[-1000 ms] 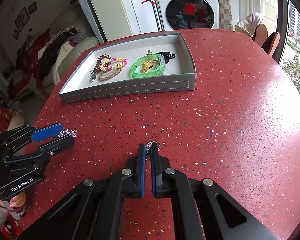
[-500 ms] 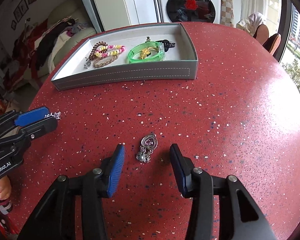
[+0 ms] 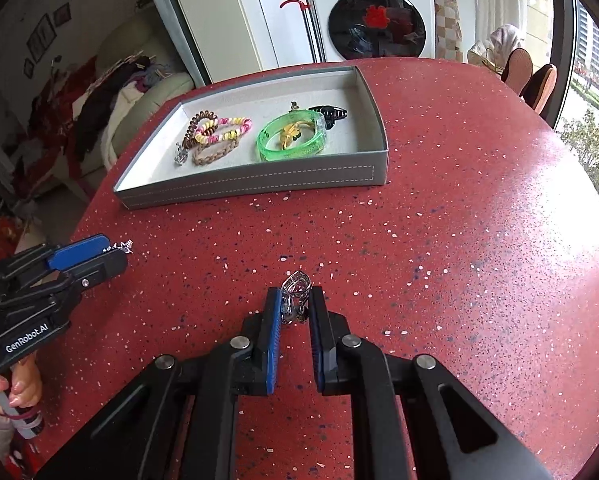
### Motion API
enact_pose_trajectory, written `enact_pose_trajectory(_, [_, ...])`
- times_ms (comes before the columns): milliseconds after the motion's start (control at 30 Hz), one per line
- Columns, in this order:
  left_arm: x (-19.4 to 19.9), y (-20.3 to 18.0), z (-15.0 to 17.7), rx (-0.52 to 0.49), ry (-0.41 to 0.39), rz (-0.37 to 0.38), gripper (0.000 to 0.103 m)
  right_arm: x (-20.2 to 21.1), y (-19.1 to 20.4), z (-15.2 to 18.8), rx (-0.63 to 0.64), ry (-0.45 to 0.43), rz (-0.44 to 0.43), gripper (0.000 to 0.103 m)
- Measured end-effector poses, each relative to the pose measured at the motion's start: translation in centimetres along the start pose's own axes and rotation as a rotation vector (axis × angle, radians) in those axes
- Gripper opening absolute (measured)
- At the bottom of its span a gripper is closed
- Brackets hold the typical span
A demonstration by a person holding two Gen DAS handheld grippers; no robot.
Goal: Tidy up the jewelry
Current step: 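Carry the heart pendant and star clip into the tray and open both tools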
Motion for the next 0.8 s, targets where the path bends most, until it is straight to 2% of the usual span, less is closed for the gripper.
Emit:
enact_pose_trajectory(500, [-0.2, 1.3, -2.3, 0.018, -0.012, -0.031, 0.056, 1.0, 2.1, -4.3, -0.019, -0.028, -0.089, 0.015])
enact_pose_trajectory(800, [-1.0, 2.9, -5.0, 0.02, -0.025, -0.057, 0.056, 0.5, 2.7, -8.5, -0.031, -0.046, -0.113, 0.015])
Point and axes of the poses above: each gripper's, at about its wrist camera, not at the fingertips, and x roughly against the way its jaws point, y to its left, z to its underside, the point moved 8 cm from there along -x, roughly the way its jaws point, and after that the axes turned 15 degrees about -x, right-handed, at the moved point
